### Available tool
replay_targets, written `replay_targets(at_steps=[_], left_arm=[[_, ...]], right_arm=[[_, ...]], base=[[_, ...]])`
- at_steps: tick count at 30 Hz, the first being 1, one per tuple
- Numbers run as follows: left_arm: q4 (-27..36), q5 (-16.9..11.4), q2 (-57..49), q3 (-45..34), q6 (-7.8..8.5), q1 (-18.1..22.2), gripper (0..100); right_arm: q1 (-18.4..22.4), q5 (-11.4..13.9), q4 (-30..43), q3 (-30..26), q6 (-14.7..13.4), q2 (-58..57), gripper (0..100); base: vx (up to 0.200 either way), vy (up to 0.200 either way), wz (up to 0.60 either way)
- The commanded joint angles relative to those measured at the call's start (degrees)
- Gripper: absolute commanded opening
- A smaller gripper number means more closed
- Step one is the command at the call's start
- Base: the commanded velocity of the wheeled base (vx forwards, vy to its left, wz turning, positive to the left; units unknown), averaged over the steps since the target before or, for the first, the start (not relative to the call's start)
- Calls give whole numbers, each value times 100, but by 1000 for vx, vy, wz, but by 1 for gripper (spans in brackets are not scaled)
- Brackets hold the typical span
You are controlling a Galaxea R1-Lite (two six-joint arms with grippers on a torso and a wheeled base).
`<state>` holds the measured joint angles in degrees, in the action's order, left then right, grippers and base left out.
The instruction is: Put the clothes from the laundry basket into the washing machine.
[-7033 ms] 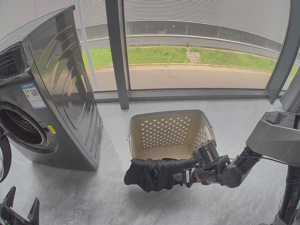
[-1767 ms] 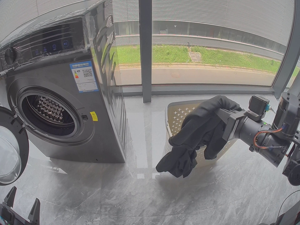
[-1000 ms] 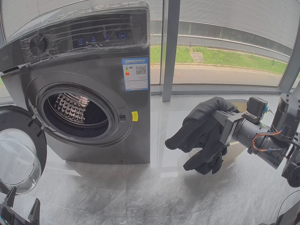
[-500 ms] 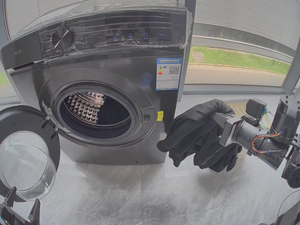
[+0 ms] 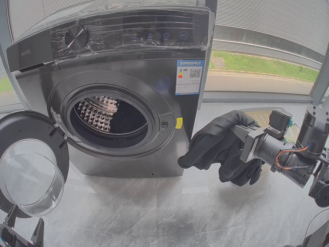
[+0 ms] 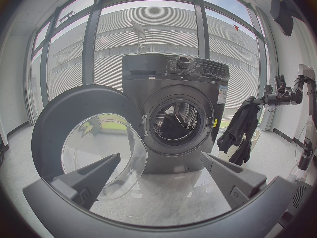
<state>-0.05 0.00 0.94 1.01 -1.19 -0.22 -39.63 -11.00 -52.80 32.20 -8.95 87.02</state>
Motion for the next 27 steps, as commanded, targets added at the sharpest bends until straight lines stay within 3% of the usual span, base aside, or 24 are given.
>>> replay_targets(at_steps=[1,6,24,27], left_arm=[[-4,0,-94,-92,-4,4,100],[5,0,-94,-92,-4,4,100],[5,0,-94,-92,-4,4,100],[5,0,-94,-92,-4,4,100]], right_arm=[[-9,1,-2,-12,-2,8,0],[-9,1,-2,-12,-10,17,0],[-45,10,-2,-29,-2,17,0],[-71,1,-2,-47,-2,8,0]], base=[[0,0,0],[0,0,0],[0,200,0],[0,0,0]])
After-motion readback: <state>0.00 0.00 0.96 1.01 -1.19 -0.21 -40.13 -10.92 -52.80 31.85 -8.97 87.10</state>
